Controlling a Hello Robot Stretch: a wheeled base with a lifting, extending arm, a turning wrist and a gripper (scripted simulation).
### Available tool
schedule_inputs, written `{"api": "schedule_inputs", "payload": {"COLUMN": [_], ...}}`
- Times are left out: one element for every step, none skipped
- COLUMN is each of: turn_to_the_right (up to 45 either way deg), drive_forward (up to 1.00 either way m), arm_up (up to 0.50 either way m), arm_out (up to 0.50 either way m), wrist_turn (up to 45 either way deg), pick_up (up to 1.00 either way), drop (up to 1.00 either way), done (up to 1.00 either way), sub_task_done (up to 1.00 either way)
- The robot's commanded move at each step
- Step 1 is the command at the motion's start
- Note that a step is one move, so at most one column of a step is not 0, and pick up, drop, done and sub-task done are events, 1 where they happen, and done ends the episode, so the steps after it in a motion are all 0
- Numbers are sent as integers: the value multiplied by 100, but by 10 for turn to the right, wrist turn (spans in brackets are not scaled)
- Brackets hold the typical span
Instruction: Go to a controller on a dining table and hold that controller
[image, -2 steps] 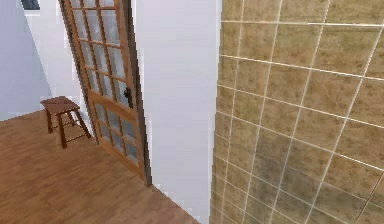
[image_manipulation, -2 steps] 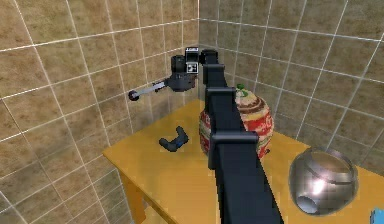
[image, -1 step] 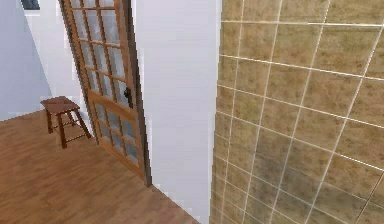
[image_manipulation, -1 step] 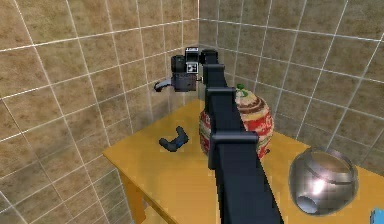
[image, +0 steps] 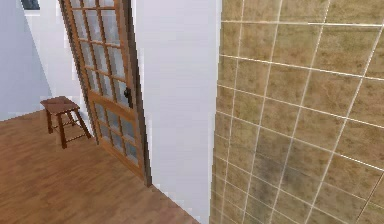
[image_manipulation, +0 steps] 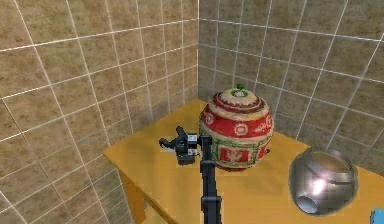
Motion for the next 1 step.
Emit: {"api": "schedule_inputs", "payload": {"turn_to_the_right": [0], "drive_forward": [0], "arm_up": [0], "arm_out": [0], "wrist_turn": [0], "pick_up": [100], "drop": [0], "done": [0], "sub_task_done": [0]}}
